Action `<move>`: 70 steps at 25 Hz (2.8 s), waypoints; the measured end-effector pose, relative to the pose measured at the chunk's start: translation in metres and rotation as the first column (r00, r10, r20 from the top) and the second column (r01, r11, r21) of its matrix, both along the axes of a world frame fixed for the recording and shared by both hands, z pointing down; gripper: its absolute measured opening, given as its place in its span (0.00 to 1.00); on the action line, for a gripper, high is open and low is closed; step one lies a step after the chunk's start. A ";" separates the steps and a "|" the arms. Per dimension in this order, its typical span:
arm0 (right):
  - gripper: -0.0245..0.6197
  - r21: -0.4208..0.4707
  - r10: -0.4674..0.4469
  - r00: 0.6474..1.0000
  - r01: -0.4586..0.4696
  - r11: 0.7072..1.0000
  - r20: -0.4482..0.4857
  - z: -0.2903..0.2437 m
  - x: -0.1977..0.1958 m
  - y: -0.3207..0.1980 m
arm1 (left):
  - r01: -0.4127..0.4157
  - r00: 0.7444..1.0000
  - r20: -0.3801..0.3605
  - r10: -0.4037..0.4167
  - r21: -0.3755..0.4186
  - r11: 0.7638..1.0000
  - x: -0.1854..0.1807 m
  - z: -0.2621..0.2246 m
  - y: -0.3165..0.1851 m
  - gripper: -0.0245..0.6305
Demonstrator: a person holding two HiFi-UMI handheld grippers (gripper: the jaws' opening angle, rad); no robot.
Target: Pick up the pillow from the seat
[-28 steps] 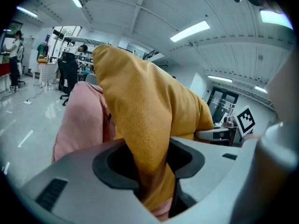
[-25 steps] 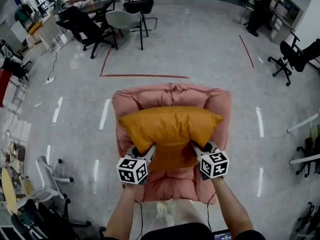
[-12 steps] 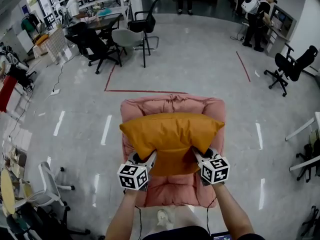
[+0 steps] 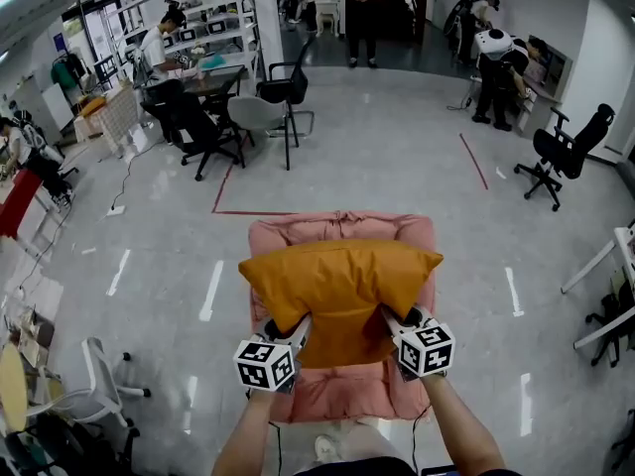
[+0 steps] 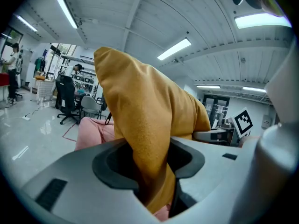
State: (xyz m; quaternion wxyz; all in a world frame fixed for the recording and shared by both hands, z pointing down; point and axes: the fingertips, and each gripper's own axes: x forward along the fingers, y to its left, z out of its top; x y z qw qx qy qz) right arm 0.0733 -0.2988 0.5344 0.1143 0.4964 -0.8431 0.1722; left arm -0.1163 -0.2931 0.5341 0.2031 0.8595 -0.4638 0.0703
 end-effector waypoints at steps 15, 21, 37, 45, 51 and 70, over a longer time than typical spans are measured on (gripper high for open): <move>0.22 0.101 0.036 0.999 -0.037 0.994 0.016 -0.068 -0.017 0.068 | -0.024 1.000 0.007 0.023 0.113 0.993 -0.019 -0.072 0.063 0.35; 0.22 0.139 0.042 0.999 -0.046 0.989 0.029 -0.091 -0.023 0.095 | -0.027 1.000 0.010 0.025 0.156 0.987 -0.024 -0.099 0.091 0.35; 0.23 0.180 0.058 0.998 -0.063 0.982 0.033 -0.114 -0.026 0.145 | -0.038 0.999 0.007 0.038 0.192 0.981 -0.026 -0.125 0.138 0.35; 0.24 0.198 0.049 0.998 -0.057 0.979 0.045 -0.128 -0.013 0.165 | -0.034 0.999 0.013 0.032 0.212 0.977 -0.013 -0.141 0.160 0.35; 0.24 0.196 0.035 0.998 -0.045 0.980 0.057 -0.136 0.001 0.192 | -0.012 1.000 0.011 0.010 0.215 0.977 0.001 -0.152 0.191 0.35; 0.23 0.218 -0.006 0.997 -0.012 0.976 0.080 -0.140 0.030 0.282 | 0.017 1.000 0.021 -0.023 0.239 0.971 0.030 -0.161 0.289 0.35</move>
